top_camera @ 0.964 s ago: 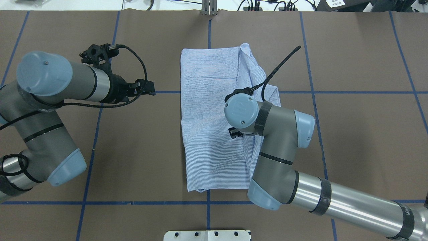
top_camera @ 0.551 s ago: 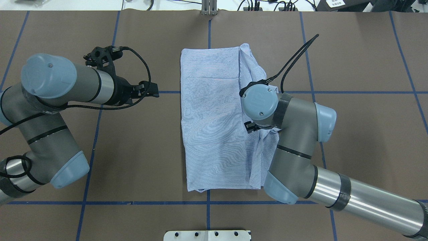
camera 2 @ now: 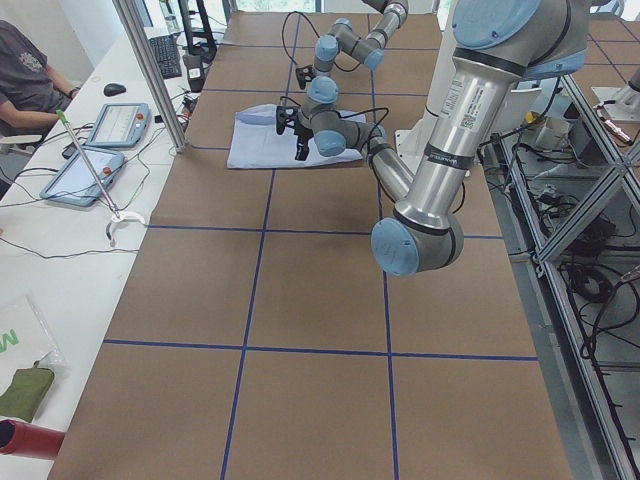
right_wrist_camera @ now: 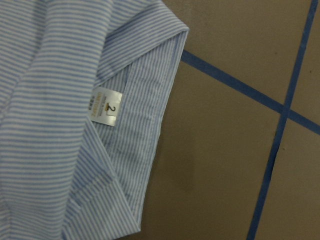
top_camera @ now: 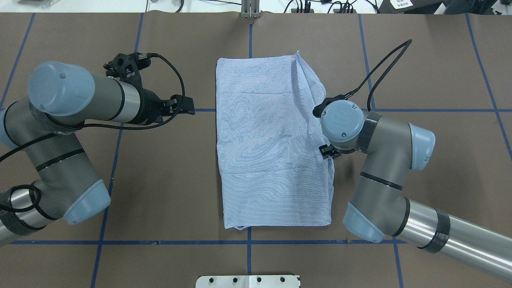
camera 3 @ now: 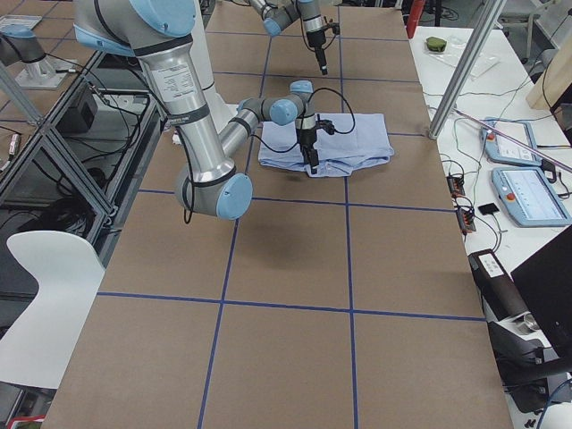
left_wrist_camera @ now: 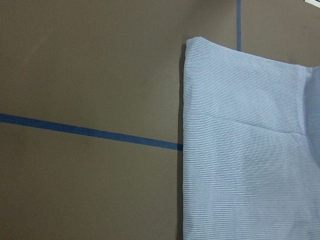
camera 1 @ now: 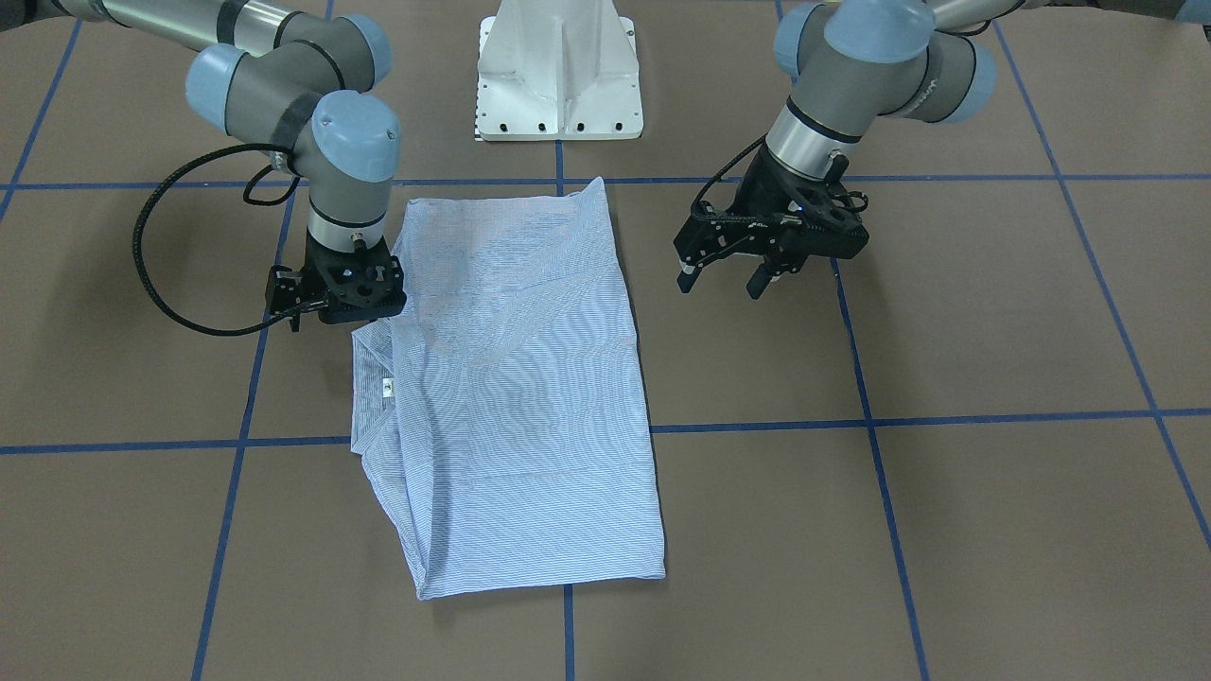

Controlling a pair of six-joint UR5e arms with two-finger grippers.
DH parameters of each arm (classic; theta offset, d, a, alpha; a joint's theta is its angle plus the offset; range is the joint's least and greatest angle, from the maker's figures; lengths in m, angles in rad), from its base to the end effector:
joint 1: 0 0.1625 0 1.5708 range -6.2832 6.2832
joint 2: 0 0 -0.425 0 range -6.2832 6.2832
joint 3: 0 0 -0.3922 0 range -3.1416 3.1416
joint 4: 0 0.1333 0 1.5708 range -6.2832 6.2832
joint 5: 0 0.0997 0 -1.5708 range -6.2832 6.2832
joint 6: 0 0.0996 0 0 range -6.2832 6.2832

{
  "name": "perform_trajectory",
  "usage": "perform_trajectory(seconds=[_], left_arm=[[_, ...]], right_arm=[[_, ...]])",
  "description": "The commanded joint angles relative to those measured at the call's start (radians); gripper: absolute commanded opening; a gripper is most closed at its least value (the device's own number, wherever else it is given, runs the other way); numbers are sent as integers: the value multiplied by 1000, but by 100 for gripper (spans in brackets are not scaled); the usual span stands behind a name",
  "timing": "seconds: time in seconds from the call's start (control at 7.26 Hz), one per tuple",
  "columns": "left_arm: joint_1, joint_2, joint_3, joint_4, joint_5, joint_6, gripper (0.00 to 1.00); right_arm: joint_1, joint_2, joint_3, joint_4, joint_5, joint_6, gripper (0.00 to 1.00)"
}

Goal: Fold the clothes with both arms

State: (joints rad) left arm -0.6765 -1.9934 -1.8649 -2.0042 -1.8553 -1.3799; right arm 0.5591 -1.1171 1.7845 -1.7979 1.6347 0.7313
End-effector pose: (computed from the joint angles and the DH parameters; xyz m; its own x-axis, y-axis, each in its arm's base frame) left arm 0.4003 -0.4565 0.2405 0.3888 -0.0786 -0.9180 0.3334 0.9408 0.0607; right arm -0.4641 -0.4401 0.3492 0.8890 -0.3200 0.3276 0.2327 0.9318 0.2786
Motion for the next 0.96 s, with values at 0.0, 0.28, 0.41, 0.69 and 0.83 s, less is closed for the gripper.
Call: perform_trajectory(seconds=[0.0,0.28,0.41,0.69,0.83], left_arm=[[0,-7,-8,1,-4,-1,100],[0,-5,-11,1,2,1,100],[-1,-4,-11,4,10,1,100],[-1,-17,-13,7,45,7,100],[-1,-22,-13,7,47,9,100]], right_arm=[[45,25,16,23,19,-17,100],[50,46,-26,208,33,-10,100],[48,103,-104,259,33,-9,100],[51,134,-206,358,31,-6,100],[53,135,-233,383,31,-7,100]])
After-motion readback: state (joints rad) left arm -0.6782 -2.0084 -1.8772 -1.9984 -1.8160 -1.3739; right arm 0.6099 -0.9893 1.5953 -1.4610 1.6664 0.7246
